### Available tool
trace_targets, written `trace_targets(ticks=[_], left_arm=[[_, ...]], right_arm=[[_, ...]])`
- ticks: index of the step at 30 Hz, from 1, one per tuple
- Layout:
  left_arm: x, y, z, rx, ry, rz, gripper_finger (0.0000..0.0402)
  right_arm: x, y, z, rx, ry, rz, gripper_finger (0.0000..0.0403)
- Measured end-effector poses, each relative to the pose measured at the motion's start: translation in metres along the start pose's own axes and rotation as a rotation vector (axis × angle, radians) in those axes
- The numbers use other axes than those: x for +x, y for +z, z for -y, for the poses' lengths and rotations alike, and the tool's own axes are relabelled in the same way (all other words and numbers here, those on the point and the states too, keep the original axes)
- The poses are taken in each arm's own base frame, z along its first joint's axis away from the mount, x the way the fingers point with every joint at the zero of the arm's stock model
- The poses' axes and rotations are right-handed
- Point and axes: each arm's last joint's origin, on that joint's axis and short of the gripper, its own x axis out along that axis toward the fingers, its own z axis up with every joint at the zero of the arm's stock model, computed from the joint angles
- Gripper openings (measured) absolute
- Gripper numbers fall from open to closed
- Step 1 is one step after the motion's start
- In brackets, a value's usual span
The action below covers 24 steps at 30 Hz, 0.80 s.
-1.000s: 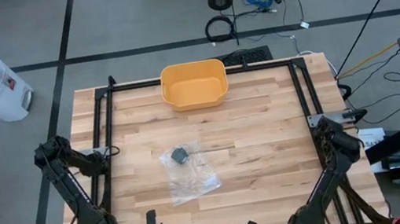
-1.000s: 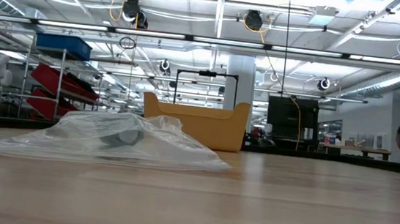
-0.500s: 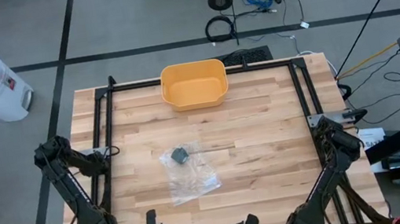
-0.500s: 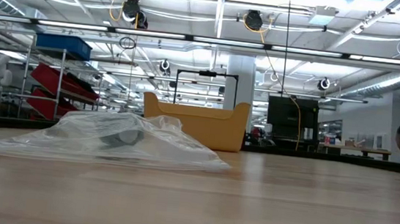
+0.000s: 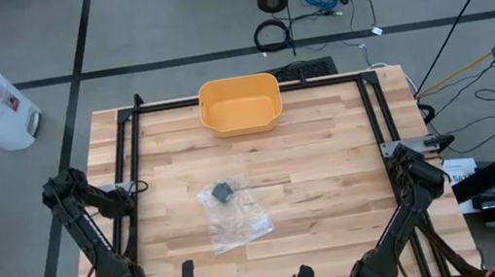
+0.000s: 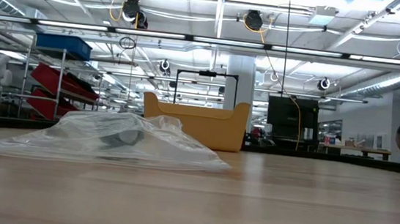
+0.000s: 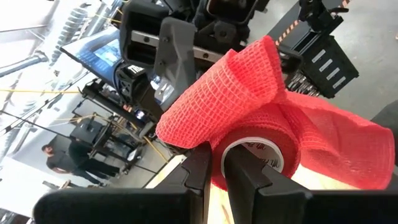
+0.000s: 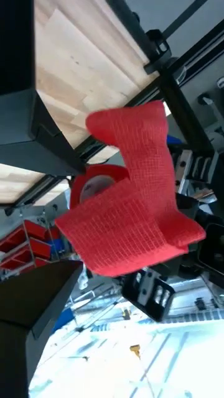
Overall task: Roll bandage
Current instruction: Roll the red bandage
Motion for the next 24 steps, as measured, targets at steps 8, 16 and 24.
trace_targets(ticks=[8,16,24], left_arm=[[0.0,0.0,0.0,-0.018,0.001,-0.001,0.0041],[0.0,0.0,0.0,-0.022,0.0,-0.001,0.0041],[0.0,0.0,0.0,-0.022,0.003,-0.004,0.0041]], right_arm=[[0.007,-0.001,0.005,-0.004,-0.007,0.017,0.0221],[0.002,0.005,0.006,-0.009,0.0,0.085,0.0185],[-0.008,0.009,0.002,-0.064,0.012,0.096,0.0134]])
